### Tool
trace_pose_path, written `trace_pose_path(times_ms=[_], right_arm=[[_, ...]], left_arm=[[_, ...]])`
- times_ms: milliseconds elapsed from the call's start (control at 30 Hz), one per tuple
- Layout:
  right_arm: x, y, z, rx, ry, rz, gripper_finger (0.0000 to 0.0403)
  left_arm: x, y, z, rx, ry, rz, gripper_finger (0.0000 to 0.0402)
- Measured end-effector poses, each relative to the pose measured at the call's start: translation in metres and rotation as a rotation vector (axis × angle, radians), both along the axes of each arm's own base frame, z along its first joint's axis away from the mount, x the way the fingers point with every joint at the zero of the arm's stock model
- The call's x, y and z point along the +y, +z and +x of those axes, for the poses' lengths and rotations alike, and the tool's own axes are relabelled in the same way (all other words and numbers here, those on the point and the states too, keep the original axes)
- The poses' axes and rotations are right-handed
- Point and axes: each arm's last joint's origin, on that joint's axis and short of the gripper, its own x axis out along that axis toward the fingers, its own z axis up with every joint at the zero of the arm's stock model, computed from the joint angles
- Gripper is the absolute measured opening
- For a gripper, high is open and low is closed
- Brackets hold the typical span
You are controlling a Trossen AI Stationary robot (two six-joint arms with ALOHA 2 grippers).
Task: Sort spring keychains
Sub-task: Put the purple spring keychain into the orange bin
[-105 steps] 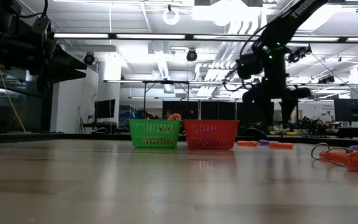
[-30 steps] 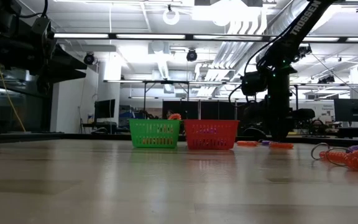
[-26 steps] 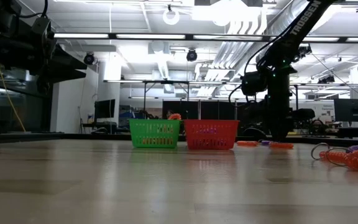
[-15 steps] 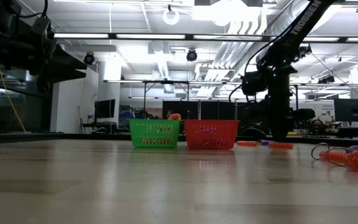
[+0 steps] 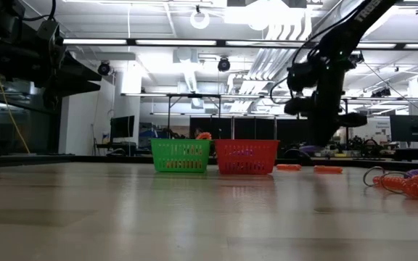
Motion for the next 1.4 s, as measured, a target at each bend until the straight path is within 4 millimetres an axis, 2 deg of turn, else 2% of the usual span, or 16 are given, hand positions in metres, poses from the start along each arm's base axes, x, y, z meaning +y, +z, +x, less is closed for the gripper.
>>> trace_pose_path(times_ms=[233, 400, 633, 933, 1167, 1400], right_arm=[[0.017, 0.026, 0.011, -0.145, 0.094, -0.065, 0.0011], [0.032, 0.037, 0.028, -0.238, 0.188, -0.131, 0.0011], [0.054, 0.047, 0.059, -0.38, 0.315, -0.226, 0.0011], [0.071, 0.053, 0.077, -0.444, 0.396, -0.325, 0.0011], [0.088, 0.043, 0.093, -0.426, 0.495, -0.345, 0.0011], [0.106, 0.012, 0.115, -0.358, 0.578, -0.292, 0.0011]], left_arm=[[0.0, 0.0, 0.0, 0.0, 0.0, 0.0, 0.0126], [0.0, 0.0, 0.0, 0.0, 0.0, 0.0, 0.0126], [0.0, 0.0, 0.0, 0.0, 0.0, 0.0, 0.0126], [0.0, 0.0, 0.0, 0.0, 0.0, 0.0, 0.0126], [0.0, 0.0, 0.0, 0.0, 0.0, 0.0, 0.0126], [0.0, 0.0, 0.0, 0.0, 0.0, 0.0, 0.0126]])
